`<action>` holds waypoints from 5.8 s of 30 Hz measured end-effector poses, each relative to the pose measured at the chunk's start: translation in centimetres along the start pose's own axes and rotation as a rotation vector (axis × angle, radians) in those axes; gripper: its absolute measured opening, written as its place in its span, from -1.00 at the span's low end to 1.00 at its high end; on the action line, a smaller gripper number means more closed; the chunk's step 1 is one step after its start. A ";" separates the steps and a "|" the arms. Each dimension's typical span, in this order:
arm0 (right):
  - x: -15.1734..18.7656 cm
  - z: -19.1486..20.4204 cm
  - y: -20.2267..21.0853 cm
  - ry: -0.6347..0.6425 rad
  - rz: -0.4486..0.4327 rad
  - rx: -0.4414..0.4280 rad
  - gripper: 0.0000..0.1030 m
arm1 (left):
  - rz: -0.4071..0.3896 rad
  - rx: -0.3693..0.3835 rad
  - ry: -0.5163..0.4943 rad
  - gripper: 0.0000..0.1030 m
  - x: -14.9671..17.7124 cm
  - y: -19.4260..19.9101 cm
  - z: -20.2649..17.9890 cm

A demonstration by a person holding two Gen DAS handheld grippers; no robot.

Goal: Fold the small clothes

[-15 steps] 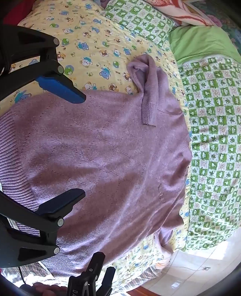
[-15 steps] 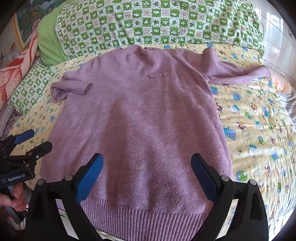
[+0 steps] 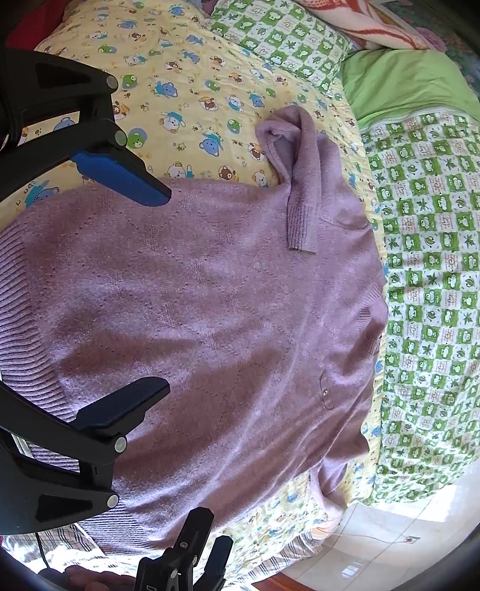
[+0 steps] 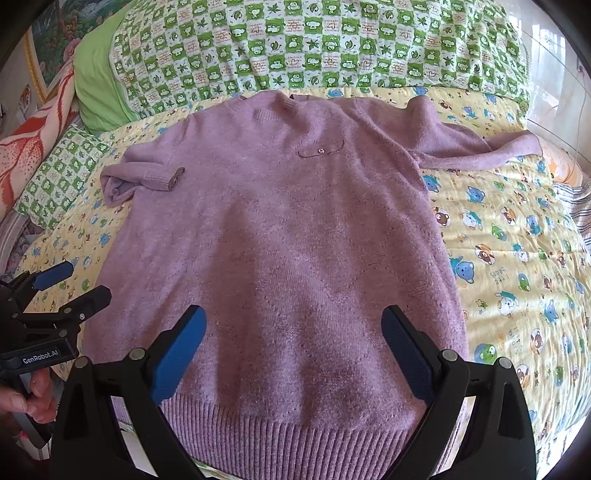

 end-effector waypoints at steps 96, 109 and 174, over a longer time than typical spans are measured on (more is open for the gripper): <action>-26.8 1.9 -10.9 -0.049 -0.201 -0.502 -0.74 | 0.172 -0.068 0.371 0.83 -10.1 -12.8 9.3; -18.0 10.1 -15.7 0.030 0.115 -0.684 0.29 | 0.236 0.141 0.389 0.83 -11.0 -14.9 5.1; -23.6 -17.9 -17.3 -0.436 -0.073 -0.206 -0.62 | 0.013 0.226 0.346 -0.90 -15.9 -19.6 3.2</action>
Point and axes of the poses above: each gripper's, at about its wrist camera, not at the fingertips, and y roughly against the way its jaws point, z to its left, x to its underside, the point moved 10 cm from there along -y, roughly the way its jaws point
